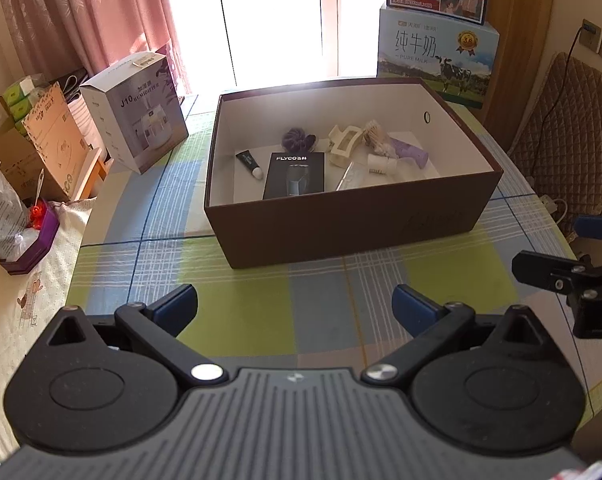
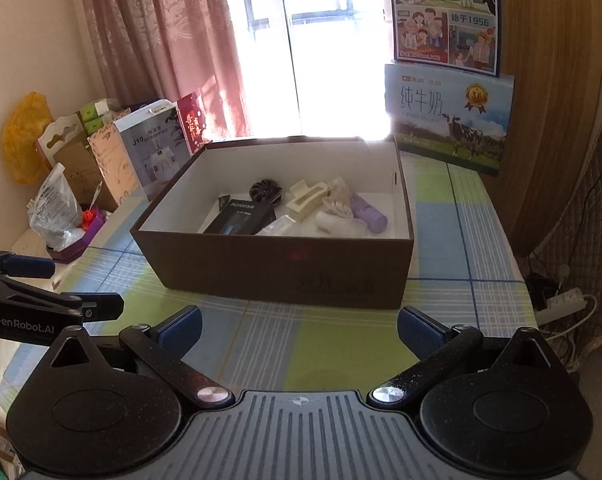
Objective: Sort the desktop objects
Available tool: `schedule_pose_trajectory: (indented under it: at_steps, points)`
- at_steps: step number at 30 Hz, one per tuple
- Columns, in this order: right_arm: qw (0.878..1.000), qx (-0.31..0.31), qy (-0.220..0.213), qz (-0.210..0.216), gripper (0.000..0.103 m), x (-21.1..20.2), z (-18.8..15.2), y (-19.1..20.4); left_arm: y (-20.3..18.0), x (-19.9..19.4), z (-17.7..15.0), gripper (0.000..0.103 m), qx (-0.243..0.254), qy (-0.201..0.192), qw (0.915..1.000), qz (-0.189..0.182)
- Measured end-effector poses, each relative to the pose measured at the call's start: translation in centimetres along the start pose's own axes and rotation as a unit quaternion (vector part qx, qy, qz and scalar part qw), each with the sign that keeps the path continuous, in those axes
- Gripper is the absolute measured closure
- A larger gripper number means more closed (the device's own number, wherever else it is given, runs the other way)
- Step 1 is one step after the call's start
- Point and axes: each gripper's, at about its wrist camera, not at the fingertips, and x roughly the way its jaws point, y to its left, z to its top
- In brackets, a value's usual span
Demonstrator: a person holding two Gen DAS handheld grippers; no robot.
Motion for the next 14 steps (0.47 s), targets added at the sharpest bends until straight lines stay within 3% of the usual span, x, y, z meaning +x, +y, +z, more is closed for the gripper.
schedule_pose_trajectory:
  at_steps: [14]
  points:
    - [1.000, 0.002, 0.000, 0.002, 0.002, 0.06, -0.04, 0.18, -0.15, 0.05, -0.12, 0.001, 0.005, -0.001, 1.0000, 0.000]
